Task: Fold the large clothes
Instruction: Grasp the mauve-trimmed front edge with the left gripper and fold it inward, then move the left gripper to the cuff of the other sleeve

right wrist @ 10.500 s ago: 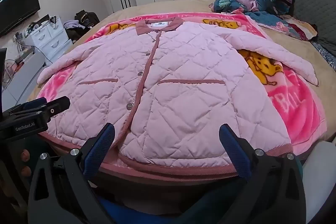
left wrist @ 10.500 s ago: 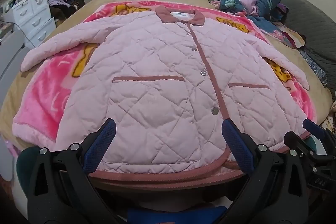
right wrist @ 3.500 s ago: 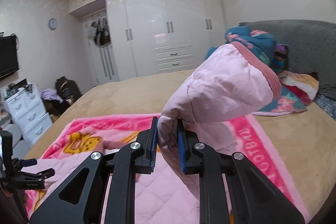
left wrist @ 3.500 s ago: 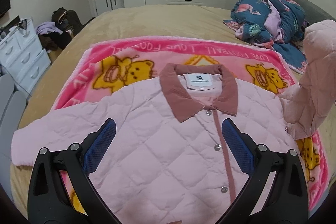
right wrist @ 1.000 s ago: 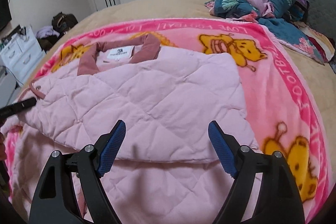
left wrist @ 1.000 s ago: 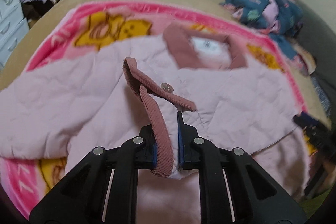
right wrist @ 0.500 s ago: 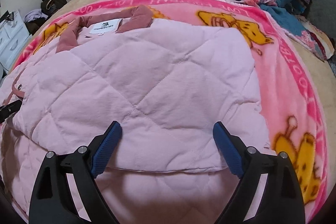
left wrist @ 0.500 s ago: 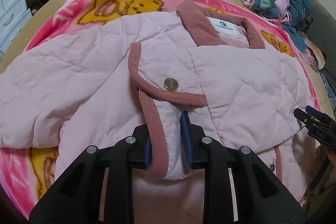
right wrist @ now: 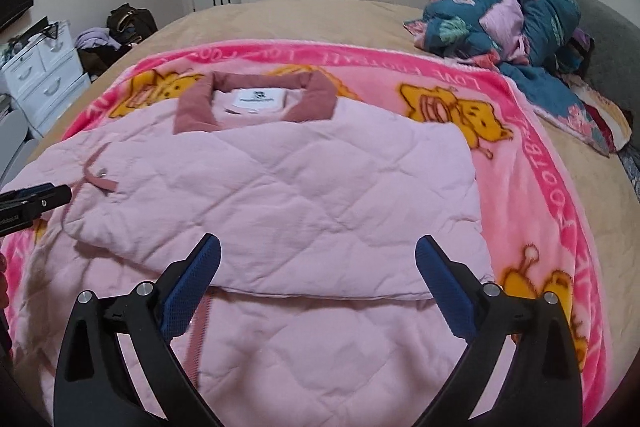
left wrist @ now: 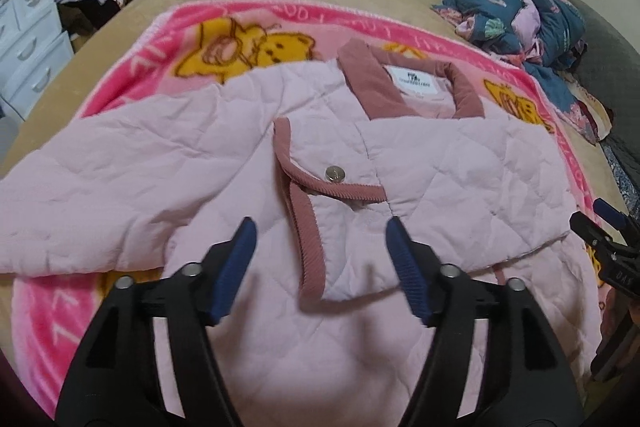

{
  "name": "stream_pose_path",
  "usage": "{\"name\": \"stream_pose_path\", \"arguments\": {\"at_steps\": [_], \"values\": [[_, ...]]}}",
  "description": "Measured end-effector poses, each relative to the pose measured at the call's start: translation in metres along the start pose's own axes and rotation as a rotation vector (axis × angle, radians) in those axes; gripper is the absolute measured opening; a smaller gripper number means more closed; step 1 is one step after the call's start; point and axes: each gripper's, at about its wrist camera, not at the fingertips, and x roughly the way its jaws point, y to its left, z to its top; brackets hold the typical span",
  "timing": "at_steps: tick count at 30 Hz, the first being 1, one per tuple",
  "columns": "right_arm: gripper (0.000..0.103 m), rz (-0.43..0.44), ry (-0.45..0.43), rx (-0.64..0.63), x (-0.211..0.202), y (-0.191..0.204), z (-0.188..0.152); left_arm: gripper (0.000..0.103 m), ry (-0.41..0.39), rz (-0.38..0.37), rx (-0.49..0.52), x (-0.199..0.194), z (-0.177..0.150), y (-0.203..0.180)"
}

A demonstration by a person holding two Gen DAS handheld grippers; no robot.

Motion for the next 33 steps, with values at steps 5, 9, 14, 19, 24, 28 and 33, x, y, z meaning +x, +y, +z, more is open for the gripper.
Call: {"name": "stream_pose_path", "arguments": {"at_steps": [5, 9, 14, 19, 24, 28, 33], "values": [[0.098, 0.012, -0.029, -0.021, -0.017, 0.022, 0.004, 0.094, -0.041, 0.027, -0.017, -0.025, -0.002, 0.006], [0.098, 0.006, -0.057, -0.064, -0.030, 0.043, 0.007, 0.094, -0.068, 0.058, -0.026, -0.043, -0.006, 0.015], [0.098, 0.030, -0.075, -0.092, -0.039, 0.064, 0.011, 0.094, -0.104, 0.098, -0.037, -0.061, -0.012, 0.029], [0.098, 0.058, -0.089, -0.117, -0.047, 0.087, 0.015, 0.094, -0.127, 0.116, -0.062, -0.075, -0.017, 0.048], [0.098, 0.093, -0.104, -0.144, -0.055, 0.113, 0.020, 0.094, -0.141, 0.129, -0.106, -0.088, -0.022, 0.070], [0.098, 0.115, -0.109, -0.166, -0.057, 0.134, 0.023, 0.094, -0.155, 0.165, -0.130, -0.096, -0.028, 0.087], [0.098, 0.137, -0.108, -0.196, -0.055, 0.161, 0.025, 0.094, -0.174, 0.222, -0.137, -0.104, -0.034, 0.105]]}}
